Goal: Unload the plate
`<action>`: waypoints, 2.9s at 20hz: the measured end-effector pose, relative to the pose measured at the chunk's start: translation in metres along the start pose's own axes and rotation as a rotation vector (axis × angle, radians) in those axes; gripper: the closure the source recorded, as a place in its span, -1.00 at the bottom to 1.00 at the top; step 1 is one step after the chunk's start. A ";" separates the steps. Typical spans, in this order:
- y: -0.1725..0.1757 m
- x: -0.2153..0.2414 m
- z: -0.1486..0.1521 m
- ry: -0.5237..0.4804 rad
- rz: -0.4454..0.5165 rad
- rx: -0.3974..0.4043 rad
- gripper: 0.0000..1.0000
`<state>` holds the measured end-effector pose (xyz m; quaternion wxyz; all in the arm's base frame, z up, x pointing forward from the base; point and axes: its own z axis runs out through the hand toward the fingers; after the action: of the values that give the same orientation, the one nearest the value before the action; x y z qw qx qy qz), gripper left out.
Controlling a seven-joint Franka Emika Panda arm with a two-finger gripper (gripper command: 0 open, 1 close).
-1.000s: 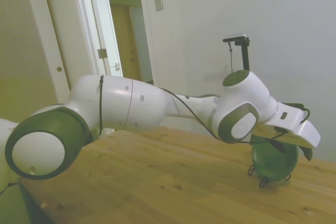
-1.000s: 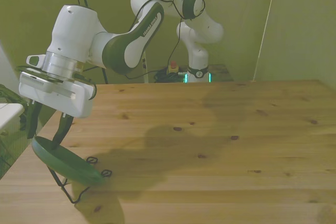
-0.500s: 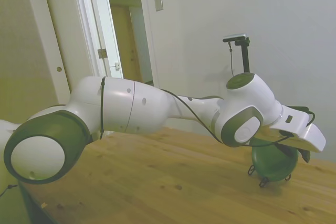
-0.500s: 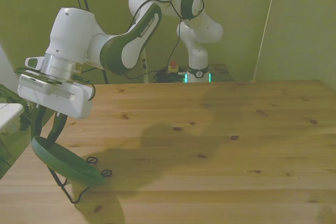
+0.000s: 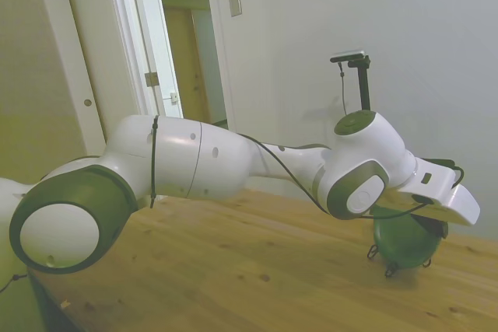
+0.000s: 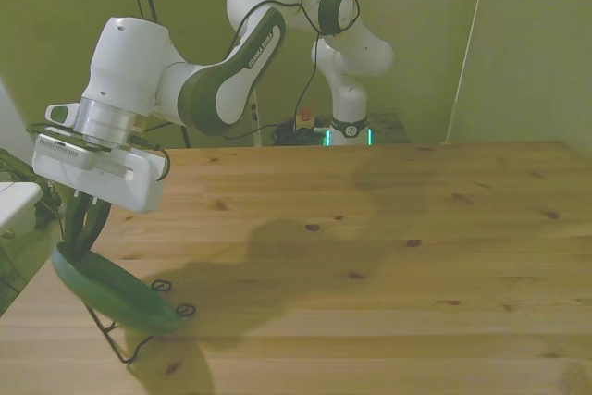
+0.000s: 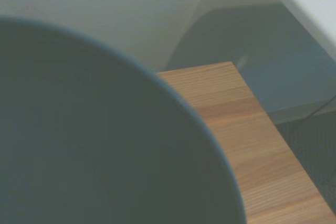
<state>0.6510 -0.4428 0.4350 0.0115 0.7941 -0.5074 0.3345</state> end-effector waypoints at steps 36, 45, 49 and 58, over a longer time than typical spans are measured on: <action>-0.046 -0.118 -0.206 -0.493 -0.016 0.005 1.00; 0.022 -0.149 -0.116 -0.500 -0.051 -0.102 1.00; 0.040 -0.159 -0.098 -0.499 -0.082 -0.112 1.00; 0.069 -0.166 -0.069 -0.480 -0.097 -0.156 1.00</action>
<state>0.5156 -0.3187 0.3763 -0.0321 0.8710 -0.4809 0.0953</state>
